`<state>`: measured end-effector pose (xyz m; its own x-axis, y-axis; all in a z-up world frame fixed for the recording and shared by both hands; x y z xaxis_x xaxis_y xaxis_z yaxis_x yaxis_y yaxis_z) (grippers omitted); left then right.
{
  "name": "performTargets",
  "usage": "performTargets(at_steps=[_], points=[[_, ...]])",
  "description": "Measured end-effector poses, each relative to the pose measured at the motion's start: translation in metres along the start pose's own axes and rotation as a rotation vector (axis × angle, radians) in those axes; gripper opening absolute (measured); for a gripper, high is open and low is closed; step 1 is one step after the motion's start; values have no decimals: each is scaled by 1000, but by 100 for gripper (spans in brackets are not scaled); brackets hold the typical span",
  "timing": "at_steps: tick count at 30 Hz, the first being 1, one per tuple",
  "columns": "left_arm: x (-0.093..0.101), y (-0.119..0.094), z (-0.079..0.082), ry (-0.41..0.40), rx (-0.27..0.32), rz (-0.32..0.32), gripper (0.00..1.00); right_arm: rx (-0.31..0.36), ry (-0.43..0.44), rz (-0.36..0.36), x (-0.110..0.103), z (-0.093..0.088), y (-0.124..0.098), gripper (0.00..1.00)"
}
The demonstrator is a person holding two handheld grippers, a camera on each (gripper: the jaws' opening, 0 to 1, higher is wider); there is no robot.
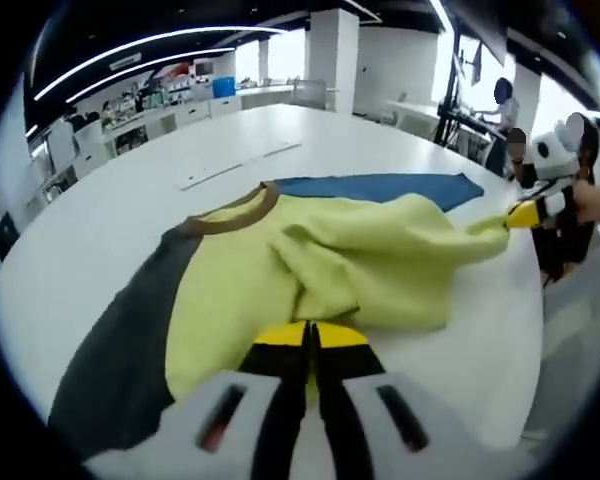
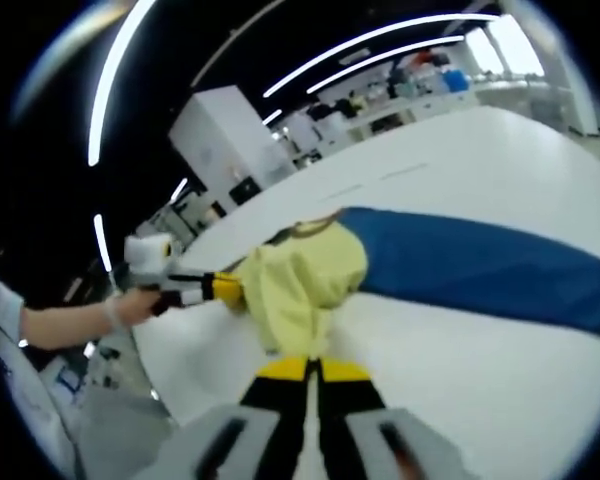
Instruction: Fold the garment on the visible template until the final outline fits inside the template.
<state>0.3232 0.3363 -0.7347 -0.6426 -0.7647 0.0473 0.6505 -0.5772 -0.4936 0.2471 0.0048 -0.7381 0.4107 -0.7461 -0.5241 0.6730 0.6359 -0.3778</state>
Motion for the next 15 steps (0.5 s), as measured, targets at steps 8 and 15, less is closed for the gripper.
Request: performTargets(at_steps=[8, 15], points=[[-11, -38, 0, -62, 86, 35, 0, 8, -14, -7, 3, 5, -7, 0], [-16, -69, 1, -102, 135, 75, 0, 9, -5, -26, 10, 0, -17, 0]])
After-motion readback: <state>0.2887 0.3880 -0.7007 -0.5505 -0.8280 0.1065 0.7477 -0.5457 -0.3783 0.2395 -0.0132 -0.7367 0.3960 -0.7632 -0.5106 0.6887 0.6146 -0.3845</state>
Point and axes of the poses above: the point that each gripper's makers call its tool centre point, and the gripper's own axes: y roughly forward along the fingers, x roughly to its right, z roughly out of its top, the point moved 9 cm from there along -y, roughly backward along the fingers, and after that the axes turned 9 degrees about x, right-handed, at the moved point
